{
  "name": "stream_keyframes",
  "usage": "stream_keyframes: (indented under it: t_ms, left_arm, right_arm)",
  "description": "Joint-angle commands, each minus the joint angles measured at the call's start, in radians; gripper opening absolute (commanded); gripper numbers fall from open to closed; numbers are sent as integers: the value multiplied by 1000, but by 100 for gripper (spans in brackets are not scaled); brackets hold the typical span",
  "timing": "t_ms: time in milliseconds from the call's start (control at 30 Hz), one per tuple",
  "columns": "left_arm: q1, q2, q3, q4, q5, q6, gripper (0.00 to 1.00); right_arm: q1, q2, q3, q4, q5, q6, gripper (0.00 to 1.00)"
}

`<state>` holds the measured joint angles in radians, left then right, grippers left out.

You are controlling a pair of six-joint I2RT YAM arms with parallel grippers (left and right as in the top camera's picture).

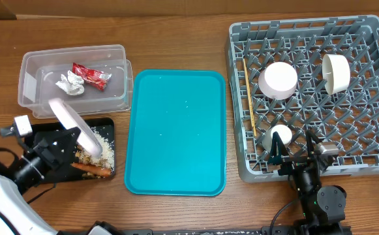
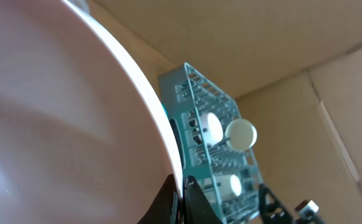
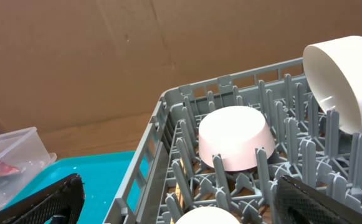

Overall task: Sort waste into correct bins and load items into the dishwasher
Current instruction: 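Carry the white plate to the dish rack and stand it upright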

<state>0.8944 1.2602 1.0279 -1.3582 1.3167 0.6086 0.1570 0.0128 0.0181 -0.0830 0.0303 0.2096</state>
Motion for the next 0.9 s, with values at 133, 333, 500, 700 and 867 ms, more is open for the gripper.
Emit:
stream_keyframes:
  t_ms: [133,333,500,700,867]
  left_arm:
    - [-290,-10,66,559,34,-591,4]
    - [-749,50,66,1382,-223,-1238,4]
    - [-1032,186,66,1802,-430,-1499,4]
    - [-1260,394,66,1991,-560,-1580,4]
    - [-1355,537,66,2206,-612,-1662,4]
  right_arm:
    - [-5,-10,-10,4,1,0,100]
    - [-5,-10,-10,3,1,0,100]
    - [-5,-10,-10,4,1,0,100]
    - [-5,-10,-10,4,1,0,100]
    - [-5,-10,-10,4,1,0,100]
